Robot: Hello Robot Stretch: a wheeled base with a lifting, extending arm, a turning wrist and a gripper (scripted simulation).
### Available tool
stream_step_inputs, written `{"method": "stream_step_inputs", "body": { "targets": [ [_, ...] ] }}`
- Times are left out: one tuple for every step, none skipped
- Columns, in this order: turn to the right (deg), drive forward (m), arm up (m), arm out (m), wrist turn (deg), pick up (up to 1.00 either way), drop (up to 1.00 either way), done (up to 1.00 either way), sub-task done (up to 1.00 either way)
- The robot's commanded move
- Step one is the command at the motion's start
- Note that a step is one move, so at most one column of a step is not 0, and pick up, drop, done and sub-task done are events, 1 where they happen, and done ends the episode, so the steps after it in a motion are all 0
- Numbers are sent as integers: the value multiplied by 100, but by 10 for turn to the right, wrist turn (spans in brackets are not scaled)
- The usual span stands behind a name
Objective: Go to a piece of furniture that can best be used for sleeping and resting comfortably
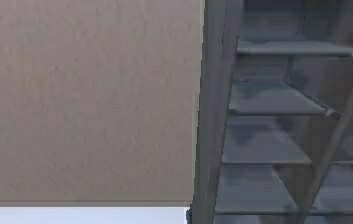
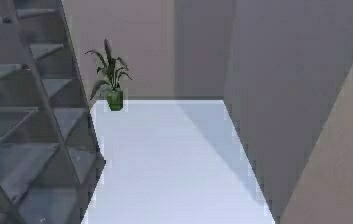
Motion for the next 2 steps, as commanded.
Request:
{"method": "stream_step_inputs", "body": {
  "targets": [
    [-450,0,0,0,0,0,0,0,0],
    [-450,0,0,0,0,0,0,0,0]
  ]
}}
